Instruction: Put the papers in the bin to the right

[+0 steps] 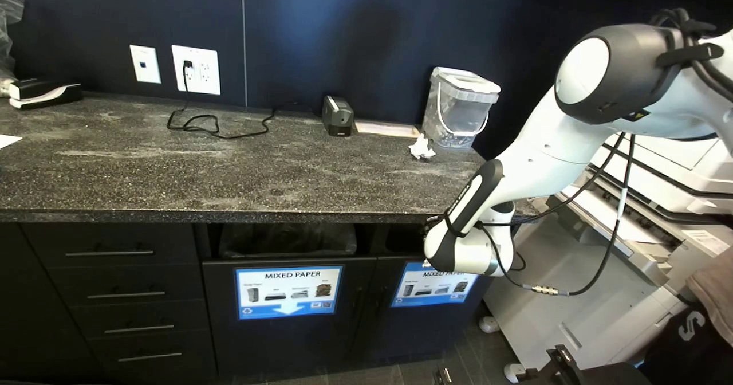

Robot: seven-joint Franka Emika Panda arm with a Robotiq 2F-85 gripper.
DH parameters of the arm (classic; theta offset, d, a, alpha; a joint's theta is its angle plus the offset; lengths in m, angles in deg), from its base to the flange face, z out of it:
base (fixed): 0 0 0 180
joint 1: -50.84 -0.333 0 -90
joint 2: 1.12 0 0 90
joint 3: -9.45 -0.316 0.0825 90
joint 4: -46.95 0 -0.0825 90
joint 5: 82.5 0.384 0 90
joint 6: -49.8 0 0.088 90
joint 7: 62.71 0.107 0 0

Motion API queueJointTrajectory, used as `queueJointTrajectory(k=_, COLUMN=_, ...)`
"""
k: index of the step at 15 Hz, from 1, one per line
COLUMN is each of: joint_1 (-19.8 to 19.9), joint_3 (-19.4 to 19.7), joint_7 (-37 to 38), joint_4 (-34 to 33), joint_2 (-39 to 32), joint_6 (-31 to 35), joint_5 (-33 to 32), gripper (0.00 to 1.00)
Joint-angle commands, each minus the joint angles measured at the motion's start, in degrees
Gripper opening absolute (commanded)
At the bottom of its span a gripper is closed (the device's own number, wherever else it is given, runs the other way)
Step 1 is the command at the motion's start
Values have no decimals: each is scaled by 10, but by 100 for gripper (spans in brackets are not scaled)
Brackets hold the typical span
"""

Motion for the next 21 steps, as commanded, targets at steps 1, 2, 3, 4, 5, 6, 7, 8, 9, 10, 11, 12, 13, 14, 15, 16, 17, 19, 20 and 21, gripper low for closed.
queueJointTrajectory(k=1, joint_1=36, joint_3=-23, joint_7=10, joint_4=-35, joint_2=-15, joint_6=49, joint_5=-39, gripper=12)
queueJointTrajectory(k=2, joint_1=46, joint_3=-30, joint_7=13, joint_4=-36, joint_2=-19, joint_6=57, joint_5=-49, gripper=12)
queueJointTrajectory(k=3, joint_1=56, joint_3=-37, joint_7=15, joint_4=-35, joint_2=-23, joint_6=66, joint_5=-61, gripper=12)
queueJointTrajectory(k=4, joint_1=62, joint_3=-41, joint_7=17, joint_4=-30, joint_2=-25, joint_6=73, joint_5=-69, gripper=12)
queueJointTrajectory(k=5, joint_1=72, joint_3=-47, joint_7=17, joint_4=-20, joint_2=-26, joint_6=92, joint_5=-82, gripper=13)
queueJointTrajectory(k=6, joint_1=76, joint_3=-48, joint_7=18, joint_4=-15, joint_2=-28, joint_6=110, joint_5=-90, gripper=12)
queueJointTrajectory(k=7, joint_1=82, joint_3=-50, joint_7=17, joint_4=-11, joint_2=-32, joint_6=134, joint_5=-105, gripper=12)
queueJointTrajectory(k=8, joint_1=81, joint_3=-45, joint_7=16, joint_4=-10, joint_2=-39, joint_6=161, joint_5=-113, gripper=12)
queueJointTrajectory(k=9, joint_1=86, joint_3=-46, joint_7=21, joint_4=-11, joint_2=-45, joint_6=185, joint_5=-126, gripper=12)
queueJointTrajectory(k=10, joint_1=85, joint_3=-44, joint_7=24, joint_4=-16, joint_2=-53, joint_6=204, joint_5=-132, gripper=12)
queueJointTrajectory(k=11, joint_1=87, joint_3=-44, joint_7=30, joint_4=-20, joint_2=-60, joint_6=216, joint_5=-143, gripper=12)
queueJointTrajectory(k=12, joint_1=87, joint_3=-44, joint_7=35, joint_4=-25, joint_2=-68, joint_6=225, joint_5=-151, gripper=12)
queueJointTrajectory(k=13, joint_1=86, joint_3=-44, joint_7=40, joint_4=-29, joint_2=-76, joint_6=231, joint_5=-158, gripper=12)
queueJointTrajectory(k=14, joint_1=84, joint_3=-44, joint_7=44, joint_4=-33, joint_2=-84, joint_6=237, joint_5=-163, gripper=12)
queueJointTrajectory(k=15, joint_1=84, joint_3=-45, joint_7=48, joint_4=-38, joint_2=-92, joint_6=242, joint_5=-169, gripper=12)
queueJointTrajectory(k=16, joint_1=84, joint_3=-44, joint_7=51, joint_4=-44, joint_2=-98, joint_6=244, joint_5=-172, gripper=12)
queueJointTrajectory(k=17, joint_1=82, joint_3=-43, joint_7=52, joint_4=-53, joint_2=-106, joint_6=246, joint_5=-176, gripper=12)
queueJointTrajectory(k=19, joint_1=80, joint_3=-41, joint_7=54, joint_4=-74, joint_2=-117, joint_6=242, joint_5=-179, gripper=12)
queueJointTrajectory(k=20, joint_1=77, joint_3=-40, joint_7=53, joint_4=-86, joint_2=-123, joint_6=238, joint_5=-180, gripper=12)
queueJointTrajectory(k=21, joint_1=76, joint_3=-40, joint_7=53, joint_4=-97, joint_2=-128, joint_6=237, joint_5=-181, gripper=12)
